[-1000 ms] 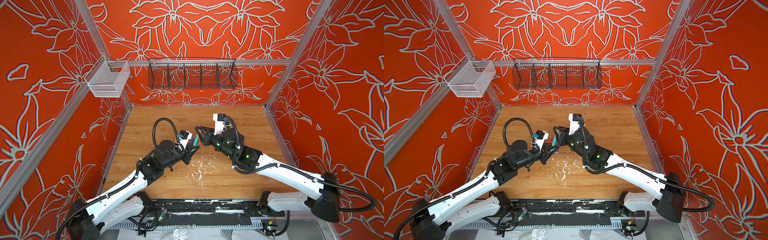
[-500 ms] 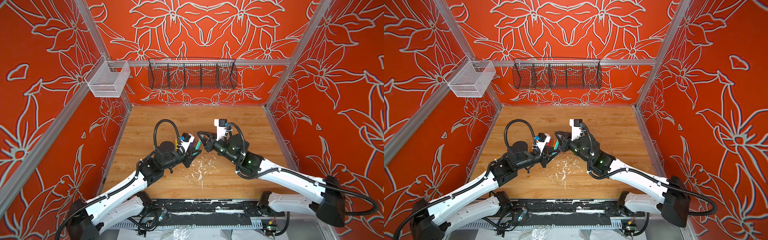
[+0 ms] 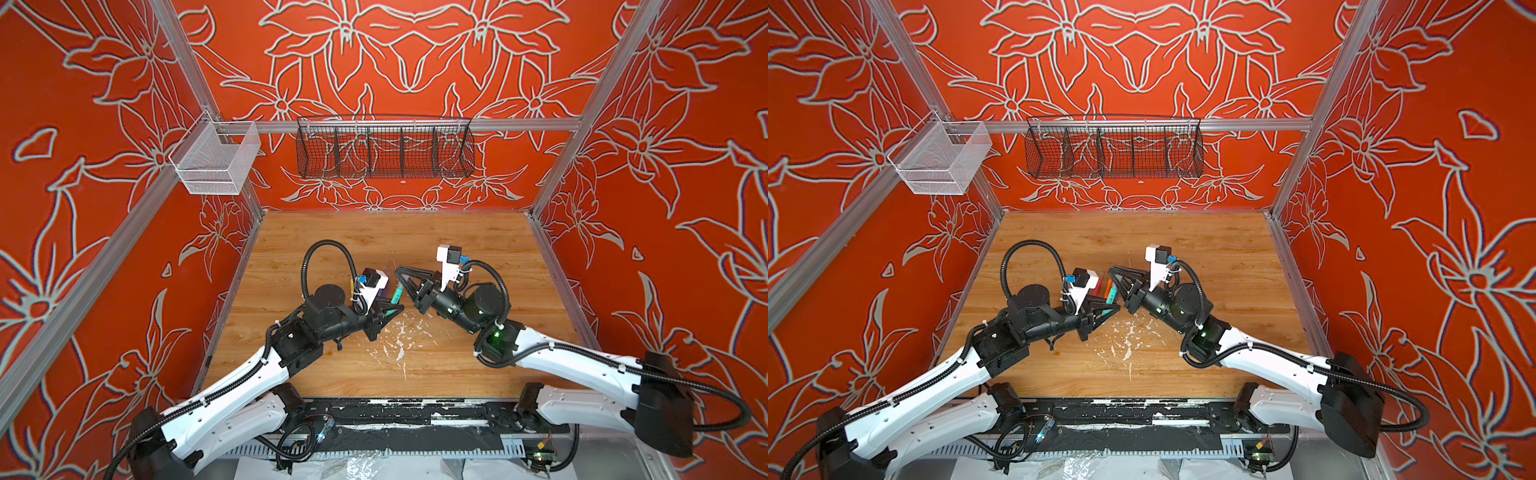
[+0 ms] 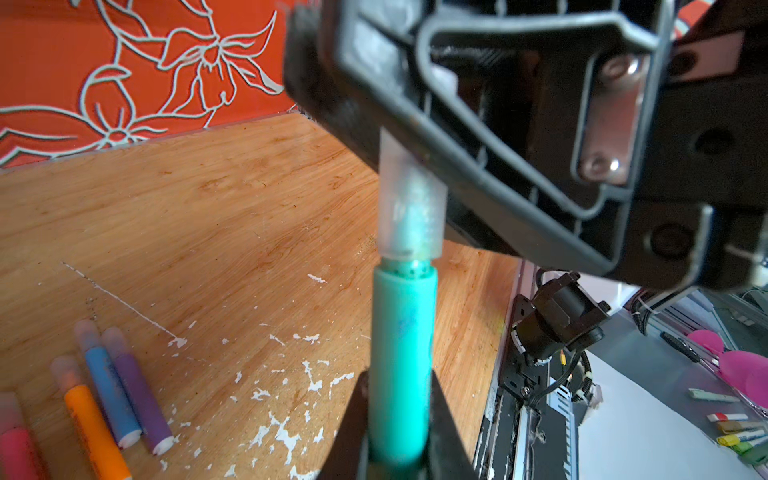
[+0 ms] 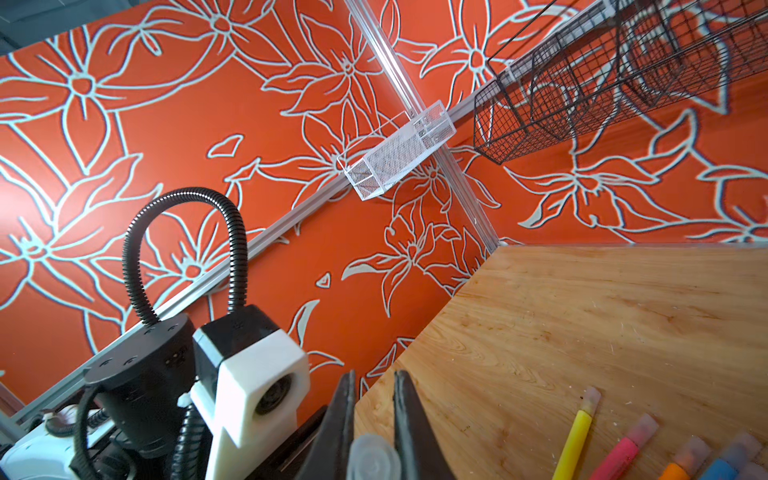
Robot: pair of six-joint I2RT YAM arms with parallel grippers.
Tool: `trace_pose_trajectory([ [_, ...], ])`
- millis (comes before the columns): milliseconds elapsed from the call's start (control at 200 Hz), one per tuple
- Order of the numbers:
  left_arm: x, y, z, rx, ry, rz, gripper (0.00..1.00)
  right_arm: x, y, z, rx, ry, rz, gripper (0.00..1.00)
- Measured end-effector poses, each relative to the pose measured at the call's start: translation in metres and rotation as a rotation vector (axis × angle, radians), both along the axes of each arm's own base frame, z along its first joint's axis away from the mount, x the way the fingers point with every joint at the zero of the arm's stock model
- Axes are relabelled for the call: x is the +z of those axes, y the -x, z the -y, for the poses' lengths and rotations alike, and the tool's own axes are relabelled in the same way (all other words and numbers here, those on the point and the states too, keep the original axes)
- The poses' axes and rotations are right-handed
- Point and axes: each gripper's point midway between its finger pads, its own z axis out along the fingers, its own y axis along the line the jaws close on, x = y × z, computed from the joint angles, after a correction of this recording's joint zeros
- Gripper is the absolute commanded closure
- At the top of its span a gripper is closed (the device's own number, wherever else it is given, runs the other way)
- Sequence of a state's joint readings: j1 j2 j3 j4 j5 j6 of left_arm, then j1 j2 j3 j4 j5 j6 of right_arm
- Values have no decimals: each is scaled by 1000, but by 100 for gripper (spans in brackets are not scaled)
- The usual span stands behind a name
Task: Insert the pens into the pen caps
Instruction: 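Press the cap down onto the green marker with the right gripper, then lay the capped green marker beside the highlighter row with left gripper while right gripper withdraws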
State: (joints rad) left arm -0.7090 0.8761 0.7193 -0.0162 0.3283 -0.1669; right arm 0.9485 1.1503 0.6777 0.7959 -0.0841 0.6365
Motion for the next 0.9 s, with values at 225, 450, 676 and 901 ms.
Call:
trace_pose_trajectory([
  [225,35,-4,10,-42,-45,-2,100,31,2,15,-39,-133,82,100],
  [450,51,7,17,-167,-21,-57,100,45,14,23,-17,-197,155,100],
  [676,60,25,19,-283,25,-55,100,53,37,28,61,-211,230,100],
  [901,65,30,9,-263,37,-18,100,53,42,18,109,-213,234,100],
])
